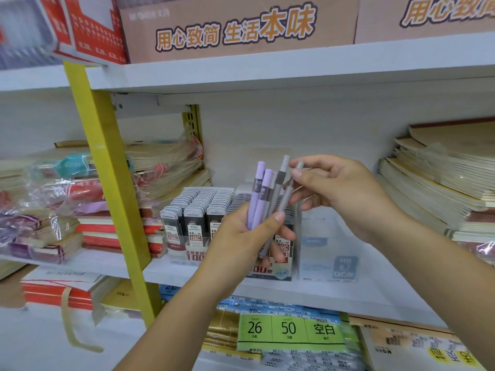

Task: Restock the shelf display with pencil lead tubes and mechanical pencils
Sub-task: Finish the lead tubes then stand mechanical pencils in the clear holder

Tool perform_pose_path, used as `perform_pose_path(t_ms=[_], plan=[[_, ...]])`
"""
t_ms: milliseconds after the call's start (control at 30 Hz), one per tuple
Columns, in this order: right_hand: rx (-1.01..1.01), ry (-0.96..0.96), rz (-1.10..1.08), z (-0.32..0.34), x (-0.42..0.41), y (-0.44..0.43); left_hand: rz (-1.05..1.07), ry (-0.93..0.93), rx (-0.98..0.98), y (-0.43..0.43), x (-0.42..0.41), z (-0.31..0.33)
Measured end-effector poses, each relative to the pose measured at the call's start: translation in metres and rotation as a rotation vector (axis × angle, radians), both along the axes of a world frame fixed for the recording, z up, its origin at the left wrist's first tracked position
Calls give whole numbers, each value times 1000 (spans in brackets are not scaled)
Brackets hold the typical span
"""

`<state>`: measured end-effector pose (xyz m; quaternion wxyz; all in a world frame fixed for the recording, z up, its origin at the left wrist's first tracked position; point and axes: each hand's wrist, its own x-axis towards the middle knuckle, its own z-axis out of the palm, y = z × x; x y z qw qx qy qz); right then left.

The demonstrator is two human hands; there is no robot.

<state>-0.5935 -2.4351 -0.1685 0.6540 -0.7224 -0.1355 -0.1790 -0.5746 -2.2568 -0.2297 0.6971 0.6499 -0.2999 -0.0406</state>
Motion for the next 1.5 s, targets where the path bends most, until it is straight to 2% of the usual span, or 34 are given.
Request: perform_pose_path(t_ms=[67, 167, 267, 400, 567, 767, 900, 1133, 1200, 1267, 1300, 1400, 1500], plan=[[40, -11, -28, 4, 1, -3, 12, 12, 9, -1, -1, 1], [115, -164, -218, 17, 6, -23, 98, 25, 22, 3, 0, 0], [-151, -297, -388, 23, 14, -47, 136, 15, 36, 9, 2, -2], [-535, -202, -432, 11, 35, -56, 142, 12, 43, 12, 2, -3], [-731, -156, -387, -5, 53, -56, 141, 19, 21, 12, 3, -3], [-817, -182, -387, -13, 58, -60, 157, 12, 7, 14, 5, -3], [-861, -215, -472, -15, 62, -59, 153, 11, 23, 15, 5, -6], [-1048, -129, -501, -16, 65, -55, 99, 54, 45, 15, 3, -6], [-1066, -159, -536, -12, 61, -52, 65, 89, 41, 15, 1, -6], [-976, -267, -602, -8, 49, -44, -2, 122, 16, 15, 0, -5], [-842, -294, -582, -7, 40, -37, -31, 129, 11, 15, 0, -5], [-376, -158, -249, -4, 13, -14, -66, 130, 23, 11, -2, -3], [-206, -46, -40, -2, -2, -1, -84, 120, 40, 7, -3, -3]])
